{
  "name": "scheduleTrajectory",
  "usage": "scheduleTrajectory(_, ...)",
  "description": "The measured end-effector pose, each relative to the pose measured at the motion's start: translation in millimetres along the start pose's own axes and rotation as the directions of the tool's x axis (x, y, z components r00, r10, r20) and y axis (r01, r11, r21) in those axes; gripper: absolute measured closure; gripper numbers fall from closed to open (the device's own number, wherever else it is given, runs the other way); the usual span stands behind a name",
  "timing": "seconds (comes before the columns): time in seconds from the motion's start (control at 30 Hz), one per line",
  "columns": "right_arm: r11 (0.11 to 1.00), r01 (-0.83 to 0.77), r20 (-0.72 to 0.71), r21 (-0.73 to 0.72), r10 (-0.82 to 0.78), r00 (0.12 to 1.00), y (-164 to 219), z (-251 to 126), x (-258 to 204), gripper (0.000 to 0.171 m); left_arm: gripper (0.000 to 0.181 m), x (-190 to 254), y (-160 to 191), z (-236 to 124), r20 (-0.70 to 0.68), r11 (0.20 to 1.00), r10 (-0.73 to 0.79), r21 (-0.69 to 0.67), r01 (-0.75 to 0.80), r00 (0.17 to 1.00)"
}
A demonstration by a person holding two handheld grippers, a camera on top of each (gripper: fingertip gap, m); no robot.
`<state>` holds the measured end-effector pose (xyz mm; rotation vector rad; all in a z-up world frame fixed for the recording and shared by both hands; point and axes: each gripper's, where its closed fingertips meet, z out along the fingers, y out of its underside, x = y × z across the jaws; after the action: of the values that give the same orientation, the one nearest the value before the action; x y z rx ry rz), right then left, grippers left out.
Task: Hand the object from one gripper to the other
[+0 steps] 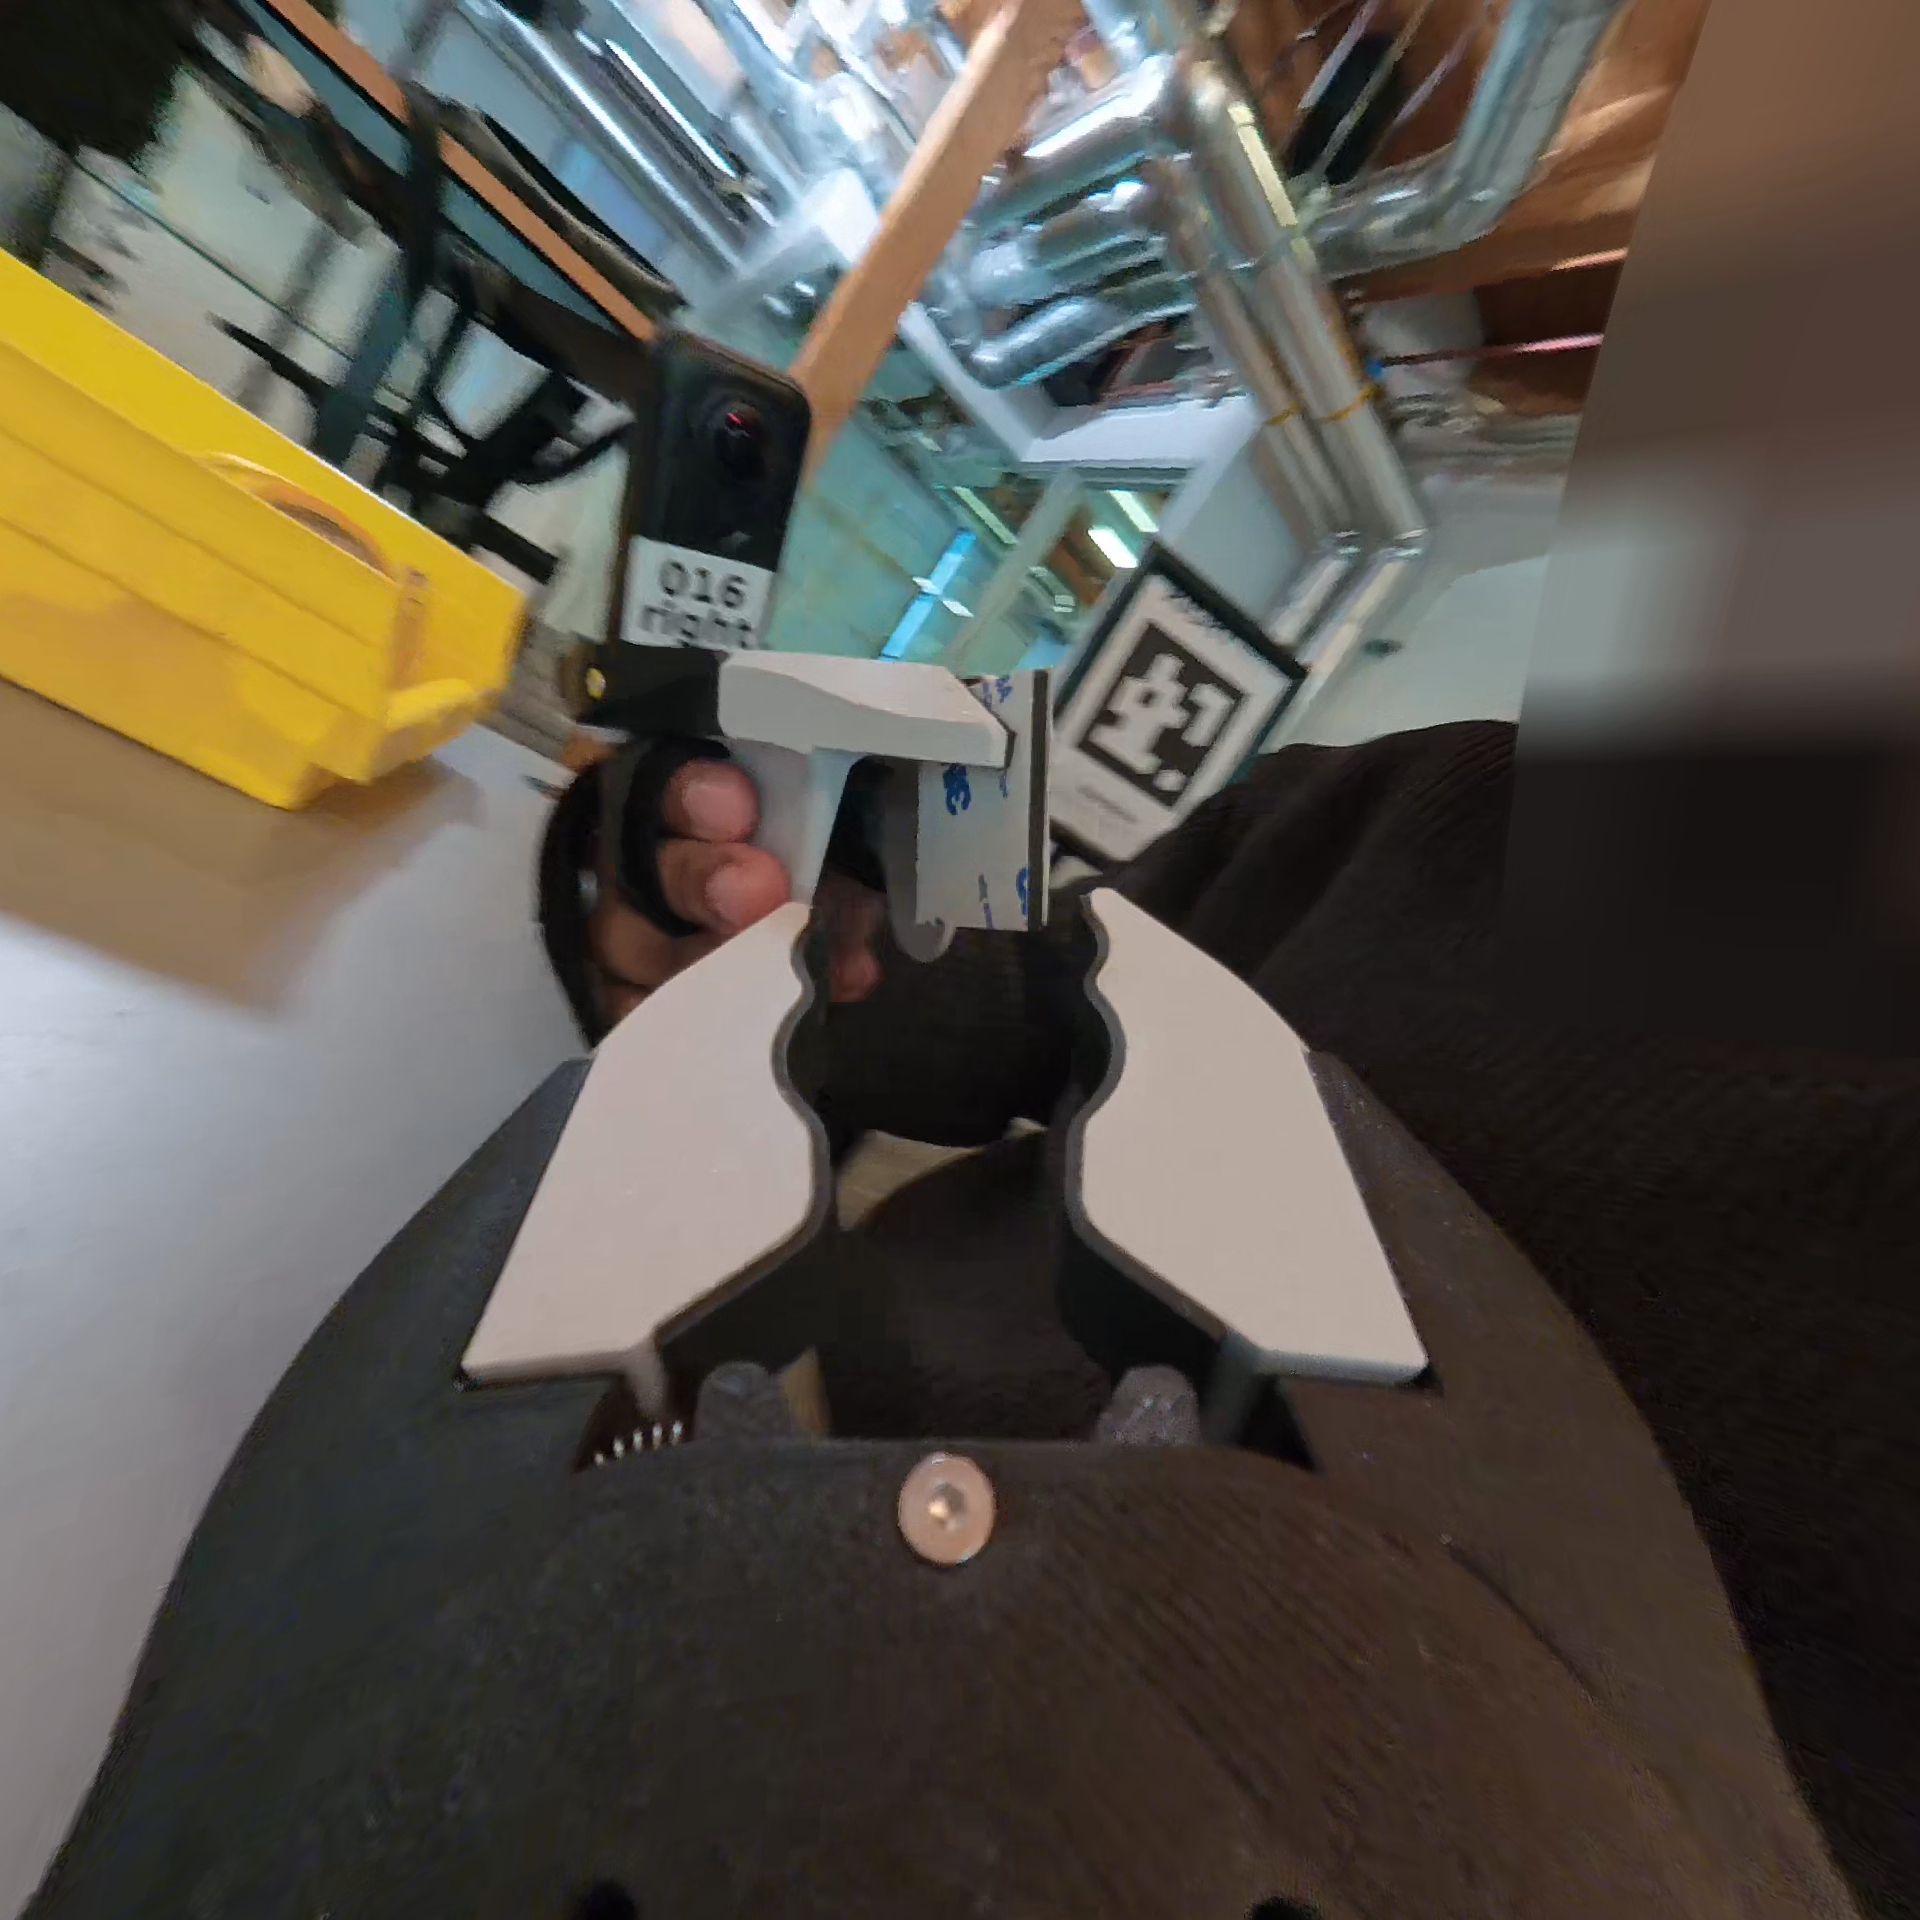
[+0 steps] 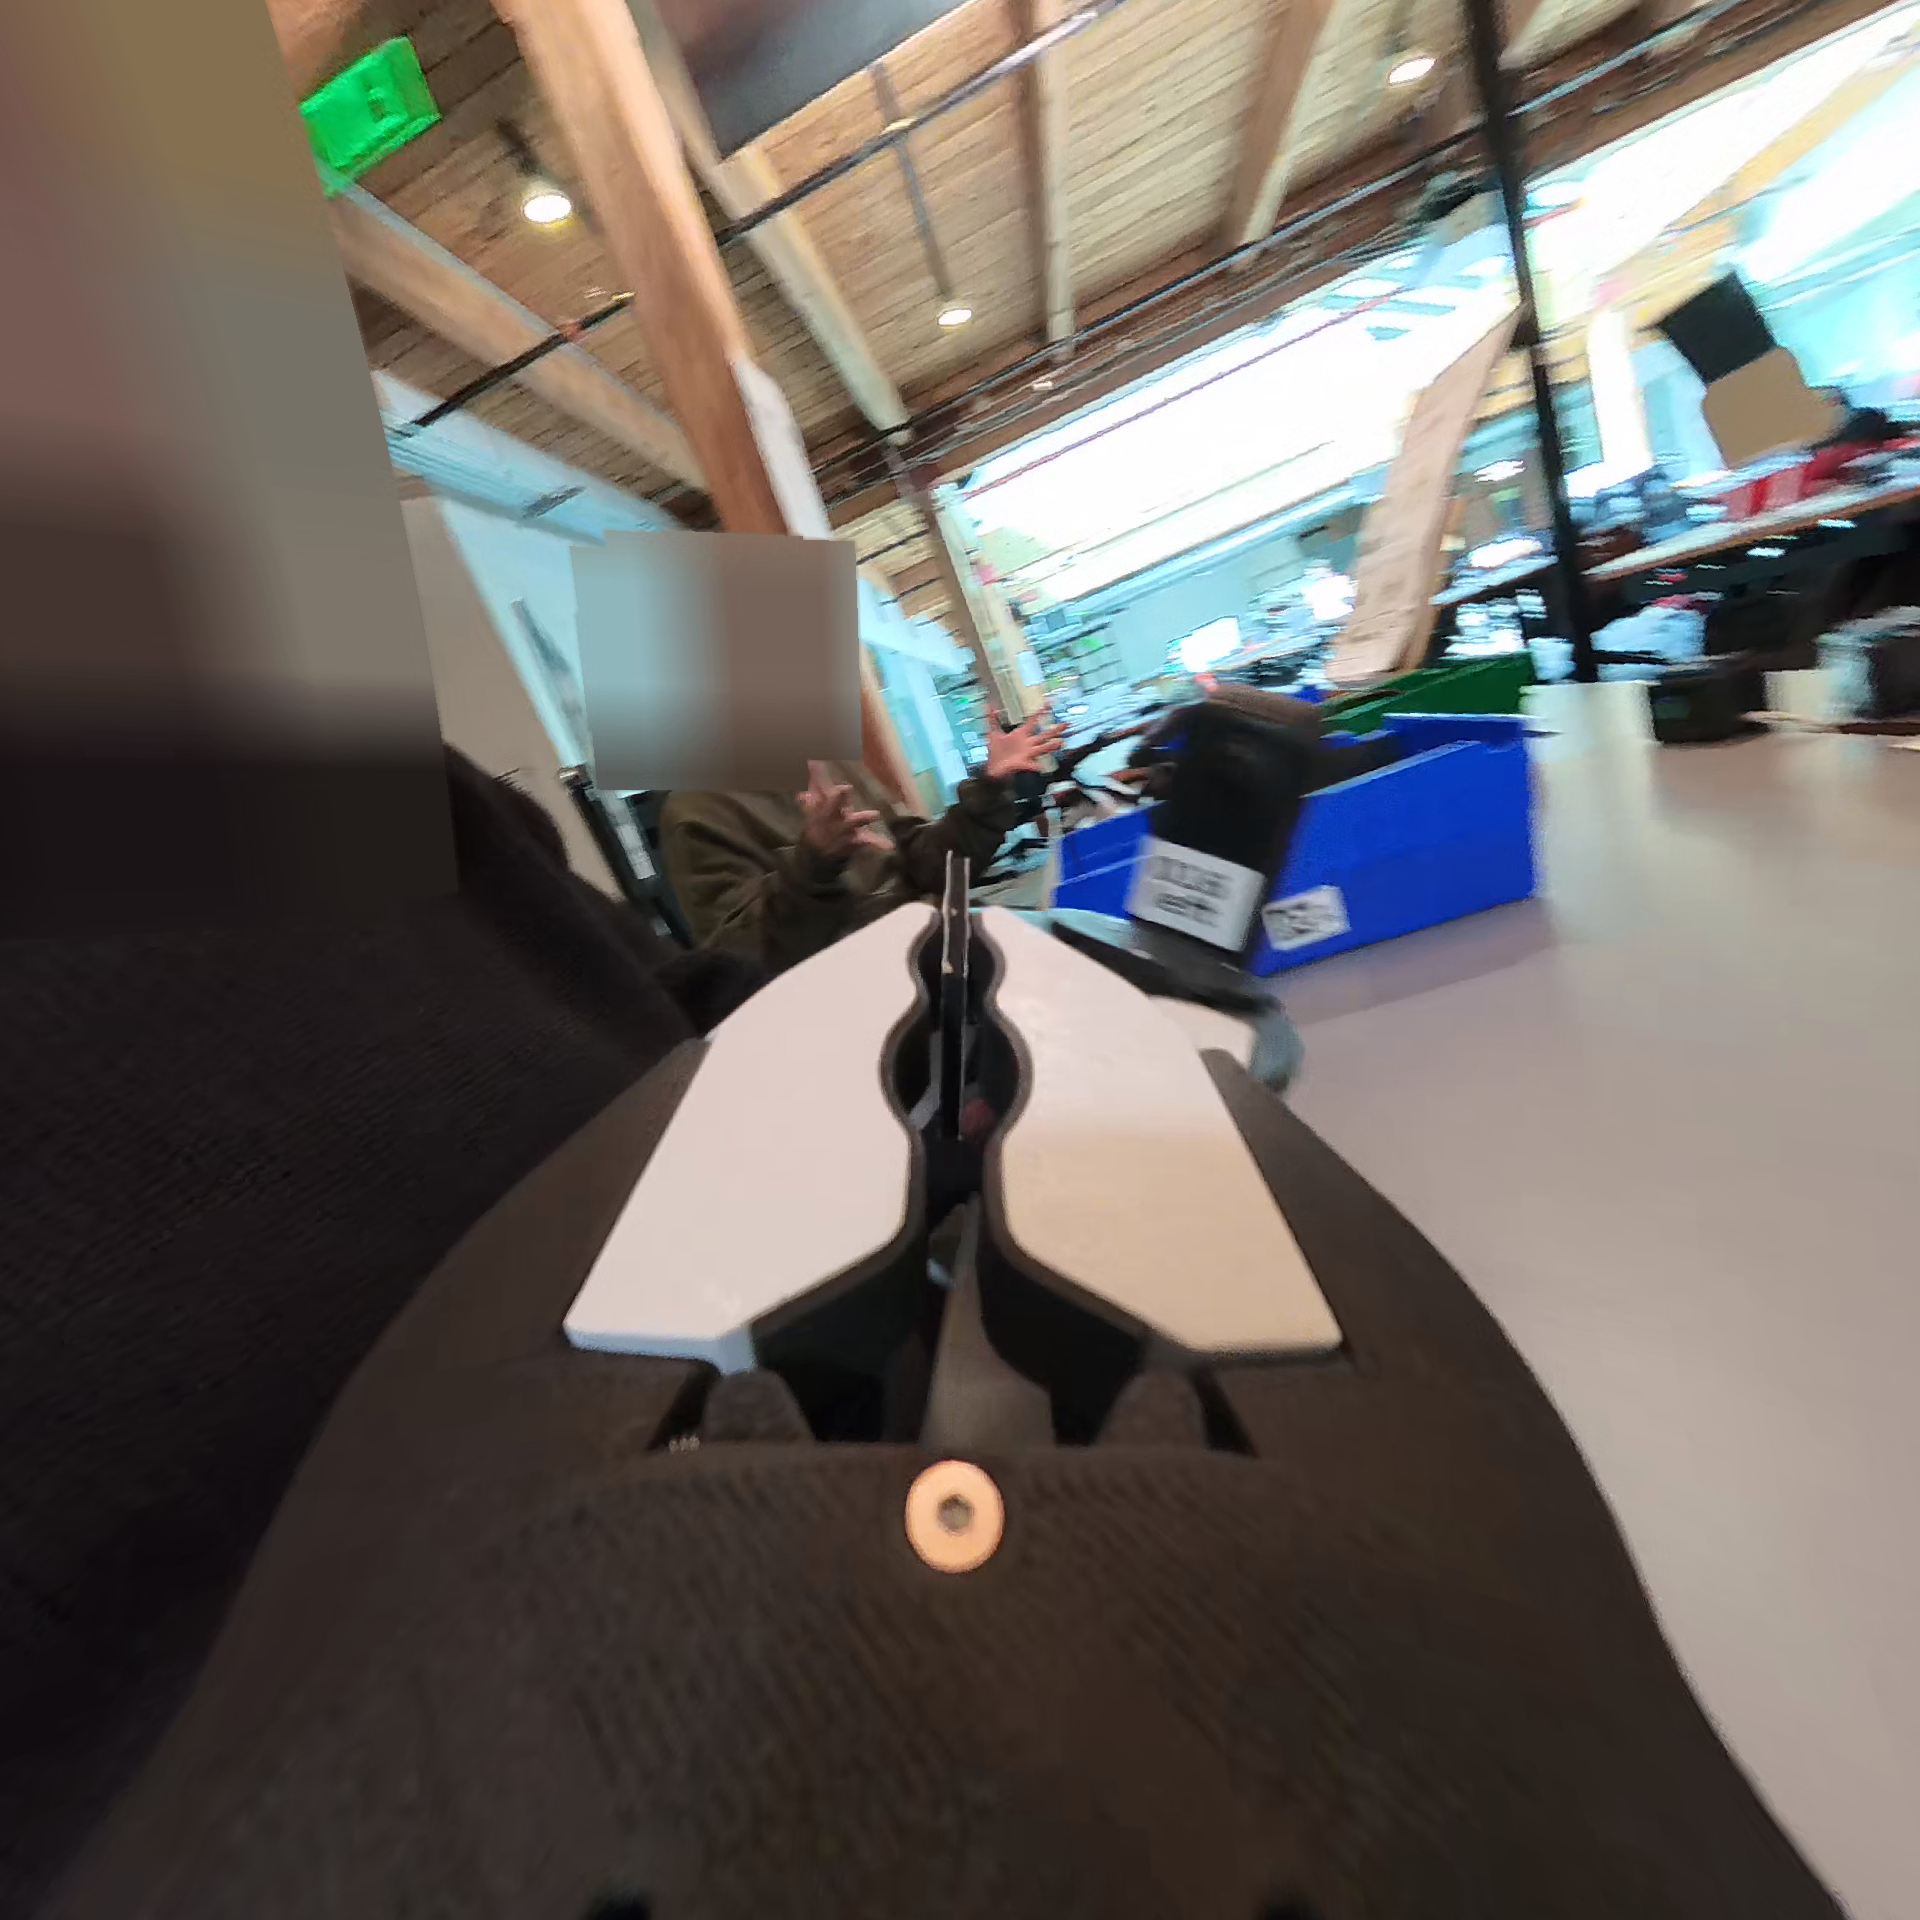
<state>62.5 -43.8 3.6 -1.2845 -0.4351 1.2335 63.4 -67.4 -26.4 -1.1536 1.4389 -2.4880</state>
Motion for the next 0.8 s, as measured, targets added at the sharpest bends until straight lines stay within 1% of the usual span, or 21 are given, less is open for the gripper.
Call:
scheduleTrajectory(0.07, 1.000, -0.005, -0.054, 0.011, 0.006, 0.999, -2.4, -4.4, 10.0, 0.168, 0.132, -15.9, -4.1, -3.9, 0.140, 0.994, 0.109, 0.002, -0.110, 0.984)
scheduleTrajectory(0.1, 1.000, -0.009, -0.094, 0.017, 0.010, 0.995, -3.1, -6.5, 16.7, 0.168, 0.130, -25.7, -5.8, -6.8, 0.224, 0.986, 0.167, -0.013, -0.168, 0.960)
scheduleTrajectory(0.17, 1.000, -0.016, -0.157, 0.019, 0.019, 0.987, -2.2, -10.0, 27.5, 0.167, 0.130, -41.0, -9.0, -12.9, 0.363, 0.955, 0.292, -0.065, -0.288, 0.885)
scheduleTrajectory(0.23, 0.999, -0.029, -0.204, 0.025, 0.034, 0.978, -1.4, -12.6, 35.8, 0.168, 0.130, -48.4, -12.7, -17.0, 0.443, 0.924, 0.376, -0.109, -0.367, 0.814)
scheduleTrajectory(0.27, 0.999, -0.034, -0.218, 0.029, 0.040, 0.975, -1.0, -13.5, 38.2, 0.167, 0.130, -49.0, -14.2, -17.9, 0.462, 0.907, 0.411, -0.124, -0.402, 0.786)
scheduleTrajectory(0.3, 0.999, -0.040, -0.226, 0.034, 0.047, 0.973, -1.1, -14.0, 39.5, 0.168, 0.128, -46.9, -15.4, -17.6, 0.466, 0.893, 0.438, -0.128, -0.431, 0.769)
scheduleTrajectory(0.37, 0.998, -0.049, -0.240, 0.043, 0.058, 0.969, -1.3, -14.7, 41.8, 0.167, 0.134, -44.5, -19.3, -17.8, 0.483, 0.882, 0.454, -0.125, -0.454, 0.749)
scheduleTrajectory(0.5, 0.997, -0.060, -0.252, 0.045, 0.069, 0.965, -0.2, -14.6, 44.0, 0.167, 0.144, -47.6, -20.7, -21.0, 0.516, 0.888, 0.440, -0.127, -0.443, 0.734)
scheduleTrajectory(0.57, 0.997, -0.061, -0.257, 0.039, 0.069, 0.964, 1.1, -13.7, 44.4, 0.167, 0.148, -48.4, -20.3, -21.0, 0.517, 0.898, 0.421, -0.120, -0.424, 0.745)
scheduleTrajectory(0.67, 0.998, -0.058, -0.261, 0.025, 0.063, 0.963, 4.3, -12.8, 43.7, 0.167, 0.156, -43.5, -19.2, -17.8, 0.481, 0.917, 0.380, -0.084, -0.389, 0.790)
scheduleTrajectory(0.8, 0.998, -0.055, -0.261, 0.006, 0.055, 0.964, 8.3, -10.6, 42.1, 0.167, 0.160, -40.9, -17.9, -14.4, 0.460, 0.928, 0.354, -0.067, -0.366, 0.814)
